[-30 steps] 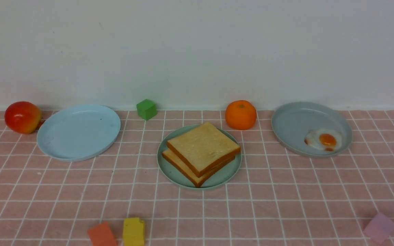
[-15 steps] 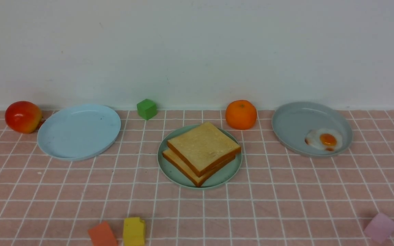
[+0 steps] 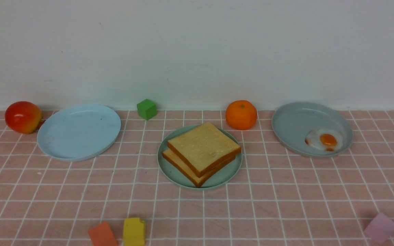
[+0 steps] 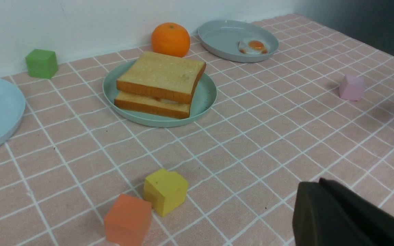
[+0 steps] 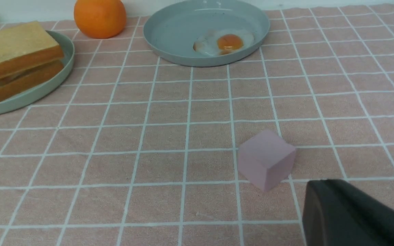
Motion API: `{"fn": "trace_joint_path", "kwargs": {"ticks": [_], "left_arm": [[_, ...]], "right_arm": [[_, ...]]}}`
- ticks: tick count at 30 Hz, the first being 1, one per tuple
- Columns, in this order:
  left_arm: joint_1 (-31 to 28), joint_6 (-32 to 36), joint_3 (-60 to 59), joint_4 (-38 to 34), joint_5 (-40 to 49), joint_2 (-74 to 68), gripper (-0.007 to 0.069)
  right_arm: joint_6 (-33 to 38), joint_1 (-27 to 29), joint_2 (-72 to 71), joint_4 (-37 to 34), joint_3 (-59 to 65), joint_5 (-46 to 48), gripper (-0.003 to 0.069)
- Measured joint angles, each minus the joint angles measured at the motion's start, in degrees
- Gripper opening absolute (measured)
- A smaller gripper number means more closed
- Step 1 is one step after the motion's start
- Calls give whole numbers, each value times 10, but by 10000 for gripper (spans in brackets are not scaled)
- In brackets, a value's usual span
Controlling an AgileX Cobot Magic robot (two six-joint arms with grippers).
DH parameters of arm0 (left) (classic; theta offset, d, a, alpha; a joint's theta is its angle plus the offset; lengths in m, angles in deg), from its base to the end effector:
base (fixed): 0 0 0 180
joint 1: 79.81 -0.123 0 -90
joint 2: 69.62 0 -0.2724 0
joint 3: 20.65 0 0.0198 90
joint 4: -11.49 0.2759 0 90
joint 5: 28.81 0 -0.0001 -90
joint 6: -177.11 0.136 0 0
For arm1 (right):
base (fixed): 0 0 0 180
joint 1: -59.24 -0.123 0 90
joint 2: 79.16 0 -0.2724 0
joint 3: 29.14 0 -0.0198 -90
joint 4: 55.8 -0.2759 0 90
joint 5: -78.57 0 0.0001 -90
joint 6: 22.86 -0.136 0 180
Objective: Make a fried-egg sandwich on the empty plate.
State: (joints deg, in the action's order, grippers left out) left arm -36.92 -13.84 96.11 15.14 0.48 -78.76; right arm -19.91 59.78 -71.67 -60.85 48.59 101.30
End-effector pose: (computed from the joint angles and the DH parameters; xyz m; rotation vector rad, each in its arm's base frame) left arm 0.0916 -0.0793 0.2412 0.5255 1.7367 -0.6072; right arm 0.1326 0.0034 0.1594 0.0136 1.8827 0.0460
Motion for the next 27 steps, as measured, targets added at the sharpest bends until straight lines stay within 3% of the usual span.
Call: {"fn": "trace_joint_path", "kwargs": {"ticks": [14,23,27], "left_arm": [[0,0,0,5,0,0,21],[0,-1,0,83,13,3,25],[-1,-7,-6,55,-3,3,25]], "right_arm": [[2,0,0,1,0,-1,3],[2,0,0,1,0,-1,7],[2,0,0,1,0,-1,7]]}}
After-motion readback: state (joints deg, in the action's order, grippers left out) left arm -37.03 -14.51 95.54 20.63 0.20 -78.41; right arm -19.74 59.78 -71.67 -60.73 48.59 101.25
